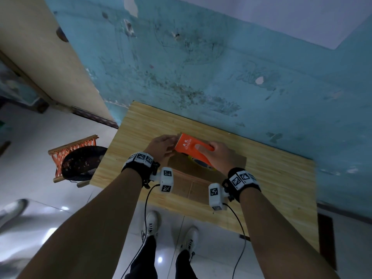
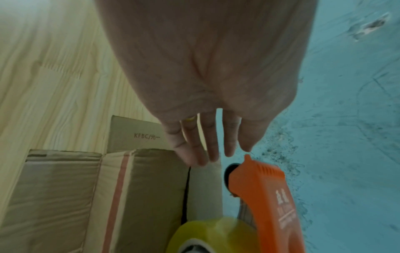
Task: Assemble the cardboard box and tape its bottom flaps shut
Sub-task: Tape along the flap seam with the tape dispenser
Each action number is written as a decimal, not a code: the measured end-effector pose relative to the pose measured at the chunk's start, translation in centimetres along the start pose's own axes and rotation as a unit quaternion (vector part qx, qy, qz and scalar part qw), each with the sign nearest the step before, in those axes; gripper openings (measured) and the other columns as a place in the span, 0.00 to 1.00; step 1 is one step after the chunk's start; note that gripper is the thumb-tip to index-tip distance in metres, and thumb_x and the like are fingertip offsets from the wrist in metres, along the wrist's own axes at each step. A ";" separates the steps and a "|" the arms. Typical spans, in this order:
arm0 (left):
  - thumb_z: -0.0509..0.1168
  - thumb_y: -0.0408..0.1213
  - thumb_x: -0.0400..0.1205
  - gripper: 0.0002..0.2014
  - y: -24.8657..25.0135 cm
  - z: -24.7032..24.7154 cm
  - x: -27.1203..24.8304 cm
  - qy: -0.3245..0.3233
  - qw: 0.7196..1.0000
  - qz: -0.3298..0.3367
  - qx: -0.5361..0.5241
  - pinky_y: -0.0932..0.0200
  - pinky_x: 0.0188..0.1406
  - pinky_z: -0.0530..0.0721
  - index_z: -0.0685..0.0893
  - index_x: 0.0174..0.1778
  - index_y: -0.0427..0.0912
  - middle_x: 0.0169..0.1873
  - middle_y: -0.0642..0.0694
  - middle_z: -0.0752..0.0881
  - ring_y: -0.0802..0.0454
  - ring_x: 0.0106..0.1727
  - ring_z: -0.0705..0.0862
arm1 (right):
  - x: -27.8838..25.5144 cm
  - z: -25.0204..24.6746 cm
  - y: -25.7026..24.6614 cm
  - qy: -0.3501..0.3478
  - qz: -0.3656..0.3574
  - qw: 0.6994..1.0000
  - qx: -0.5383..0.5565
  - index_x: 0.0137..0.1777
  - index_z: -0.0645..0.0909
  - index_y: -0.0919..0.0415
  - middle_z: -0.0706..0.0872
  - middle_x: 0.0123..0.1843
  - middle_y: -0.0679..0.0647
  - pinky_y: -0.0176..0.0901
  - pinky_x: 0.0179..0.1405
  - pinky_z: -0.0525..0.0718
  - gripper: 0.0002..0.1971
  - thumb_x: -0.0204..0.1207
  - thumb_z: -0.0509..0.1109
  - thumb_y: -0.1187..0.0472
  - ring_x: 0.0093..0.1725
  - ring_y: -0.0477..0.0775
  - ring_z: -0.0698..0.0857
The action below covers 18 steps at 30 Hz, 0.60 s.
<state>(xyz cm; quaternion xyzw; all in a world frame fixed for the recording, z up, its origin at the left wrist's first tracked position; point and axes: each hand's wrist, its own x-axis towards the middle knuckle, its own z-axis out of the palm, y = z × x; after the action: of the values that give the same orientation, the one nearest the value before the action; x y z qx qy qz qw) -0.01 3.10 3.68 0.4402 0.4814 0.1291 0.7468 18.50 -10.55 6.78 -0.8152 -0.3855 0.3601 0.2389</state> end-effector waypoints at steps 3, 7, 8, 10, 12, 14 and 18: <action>0.61 0.28 0.90 0.18 0.3 0.6 -0.2 0.003 0.999 -0.025 -0.024 0.48 0.59 0.86 0.77 0.76 0.29 0.69 0.29 0.83 0.36 0.60 0.86 | -0.2 -0.1 0.2 -0.004 -0.003 1.000 0.008 0.74 0.80 0.61 0.86 0.50 0.50 0.29 0.29 0.85 0.30 0.85 0.69 0.37 0.40 0.43 0.88; 0.59 0.29 0.90 0.19 0.4 1.0 -0.2 -0.013 0.999 -0.050 -0.015 0.45 0.62 0.86 0.74 0.78 0.28 0.56 0.35 0.87 0.44 0.48 0.87 | -0.2 -0.2 0.6 0.000 -0.011 1.000 -0.006 0.74 0.80 0.60 0.88 0.53 0.52 0.30 0.31 0.85 0.31 0.84 0.68 0.35 0.41 0.43 0.88; 0.60 0.29 0.90 0.18 0.3 1.0 -0.2 -0.026 0.998 -0.059 -0.014 0.43 0.64 0.85 0.77 0.76 0.30 0.58 0.36 0.87 0.42 0.51 0.88 | -0.2 -0.2 0.6 0.001 -0.012 1.000 -0.006 0.73 0.81 0.60 0.88 0.53 0.52 0.30 0.31 0.85 0.31 0.84 0.68 0.35 0.42 0.43 0.89; 0.62 0.30 0.89 0.11 0.2 0.9 -0.3 -0.043 0.996 -0.070 -0.023 0.41 0.66 0.87 0.84 0.66 0.36 0.60 0.33 0.89 0.39 0.58 0.89 | -0.2 -0.2 0.7 0.004 -0.013 1.000 -0.005 0.74 0.81 0.60 0.88 0.52 0.52 0.30 0.32 0.86 0.31 0.84 0.69 0.35 0.41 0.43 0.89; 0.63 0.32 0.89 0.06 0.3 0.8 -0.3 -0.040 0.995 -0.078 -0.045 0.46 0.58 0.91 0.84 0.56 0.37 0.54 0.33 0.89 0.40 0.55 0.90 | -0.2 -0.1 0.8 0.004 -0.012 1.000 -0.003 0.74 0.81 0.60 0.87 0.49 0.49 0.29 0.32 0.86 0.31 0.84 0.69 0.35 0.41 0.41 0.88; 0.65 0.36 0.89 0.09 0.5 0.7 -0.5 -0.045 0.994 -0.080 -0.059 0.49 0.53 0.93 0.84 0.56 0.34 0.52 0.34 0.89 0.41 0.55 0.89 | -0.2 -0.2 0.8 0.007 -0.012 1.000 -0.008 0.74 0.81 0.59 0.87 0.48 0.47 0.26 0.29 0.84 0.31 0.84 0.69 0.34 0.41 0.40 0.88; 0.66 0.36 0.88 0.11 0.5 0.2 -0.2 -0.051 0.995 -0.070 -0.039 0.50 0.53 0.93 0.84 0.61 0.31 0.51 0.35 0.89 0.41 0.55 0.89 | -0.2 -0.1 0.7 0.007 -0.011 1.000 -0.008 0.75 0.80 0.58 0.88 0.52 0.50 0.27 0.30 0.84 0.31 0.84 0.68 0.34 0.41 0.41 0.88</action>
<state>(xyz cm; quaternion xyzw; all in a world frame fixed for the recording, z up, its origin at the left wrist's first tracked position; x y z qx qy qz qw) 0.18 3.11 4.20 0.3821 0.4672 0.0722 0.7940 18.82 -11.12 6.41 -0.8153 -0.3955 0.3489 0.2390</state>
